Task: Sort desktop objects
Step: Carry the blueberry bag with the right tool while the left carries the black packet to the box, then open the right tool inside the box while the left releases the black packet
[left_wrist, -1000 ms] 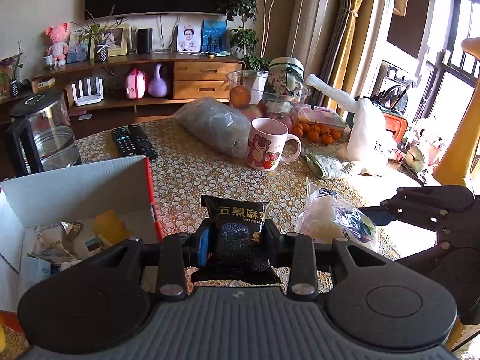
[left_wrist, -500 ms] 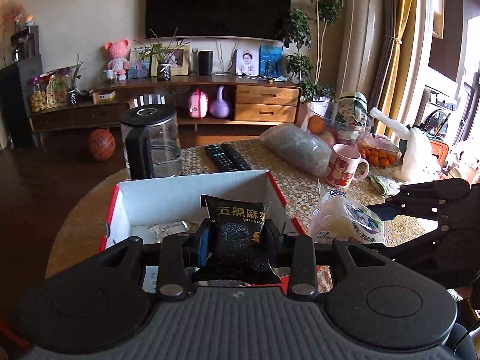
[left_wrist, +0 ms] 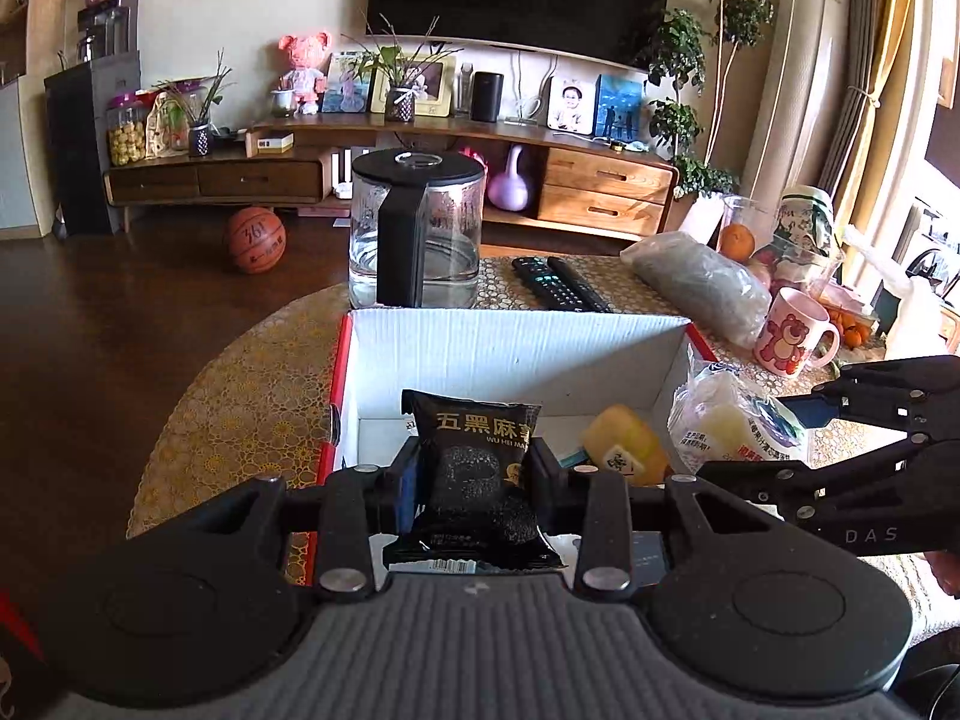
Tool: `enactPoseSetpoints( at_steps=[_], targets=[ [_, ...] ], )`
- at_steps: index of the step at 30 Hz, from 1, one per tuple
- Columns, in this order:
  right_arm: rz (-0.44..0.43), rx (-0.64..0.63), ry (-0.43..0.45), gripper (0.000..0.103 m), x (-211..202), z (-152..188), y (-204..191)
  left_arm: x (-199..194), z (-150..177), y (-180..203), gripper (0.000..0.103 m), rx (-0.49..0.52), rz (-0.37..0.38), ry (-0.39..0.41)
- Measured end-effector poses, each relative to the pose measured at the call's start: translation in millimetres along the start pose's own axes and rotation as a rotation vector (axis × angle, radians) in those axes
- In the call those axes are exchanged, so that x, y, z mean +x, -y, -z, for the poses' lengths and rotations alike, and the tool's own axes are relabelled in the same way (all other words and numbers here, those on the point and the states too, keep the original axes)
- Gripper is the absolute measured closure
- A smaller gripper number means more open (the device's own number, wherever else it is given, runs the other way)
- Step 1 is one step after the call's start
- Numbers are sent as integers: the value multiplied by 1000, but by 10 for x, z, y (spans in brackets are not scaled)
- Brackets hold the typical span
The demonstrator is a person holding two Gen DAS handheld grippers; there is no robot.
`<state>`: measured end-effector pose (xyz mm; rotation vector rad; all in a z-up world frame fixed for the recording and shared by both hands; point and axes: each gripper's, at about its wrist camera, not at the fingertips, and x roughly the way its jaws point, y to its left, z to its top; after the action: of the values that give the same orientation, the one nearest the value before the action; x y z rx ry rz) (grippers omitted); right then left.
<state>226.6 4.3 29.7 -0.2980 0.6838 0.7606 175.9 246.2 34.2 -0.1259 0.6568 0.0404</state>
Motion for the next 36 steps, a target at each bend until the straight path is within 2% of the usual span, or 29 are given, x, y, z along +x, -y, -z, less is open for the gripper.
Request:
enactPoseSetpoints(
  at_steps=[17, 26, 30, 36],
  targets=[
    [54, -30, -91, 48, 622, 88, 4, 741, 136, -103, 68, 28, -47, -92],
    [52, -50, -108, 48, 722, 99, -22, 833, 182, 101, 68, 162, -90, -87],
    [57, -44, -110, 48, 708, 102, -21, 853, 227, 183, 68, 163, -62, -83],
    [62, -59, -129, 47, 716, 104, -39, 983, 303, 300, 67, 169, -25, -128]
  ],
)
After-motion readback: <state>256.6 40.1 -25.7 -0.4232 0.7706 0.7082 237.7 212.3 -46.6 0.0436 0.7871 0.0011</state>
